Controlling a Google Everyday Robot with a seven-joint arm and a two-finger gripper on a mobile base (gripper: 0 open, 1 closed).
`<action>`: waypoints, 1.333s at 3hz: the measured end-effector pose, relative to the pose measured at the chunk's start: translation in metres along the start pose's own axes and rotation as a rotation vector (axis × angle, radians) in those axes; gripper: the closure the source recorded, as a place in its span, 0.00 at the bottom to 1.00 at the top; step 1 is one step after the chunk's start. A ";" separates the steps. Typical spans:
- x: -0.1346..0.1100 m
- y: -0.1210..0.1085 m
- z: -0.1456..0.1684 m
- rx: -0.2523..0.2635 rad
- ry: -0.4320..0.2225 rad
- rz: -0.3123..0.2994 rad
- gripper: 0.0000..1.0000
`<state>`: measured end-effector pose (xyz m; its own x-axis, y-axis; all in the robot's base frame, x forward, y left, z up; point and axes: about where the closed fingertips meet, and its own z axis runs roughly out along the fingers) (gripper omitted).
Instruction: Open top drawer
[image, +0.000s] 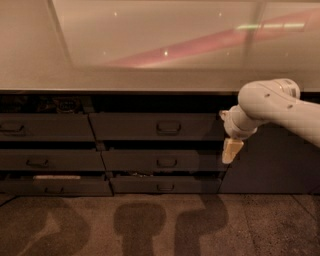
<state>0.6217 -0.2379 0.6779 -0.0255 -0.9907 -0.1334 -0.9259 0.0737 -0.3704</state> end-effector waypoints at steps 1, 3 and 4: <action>0.020 -0.034 -0.002 -0.003 0.064 0.092 0.00; 0.027 -0.038 0.003 -0.017 0.072 0.118 0.00; 0.042 -0.036 0.033 -0.079 0.110 0.150 0.00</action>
Offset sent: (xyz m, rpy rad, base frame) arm 0.0253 -0.0186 0.0095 -0.0209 0.0158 -0.0895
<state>0.6665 -0.2781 0.6557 -0.2025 -0.9761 -0.0788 -0.9354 0.2166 -0.2796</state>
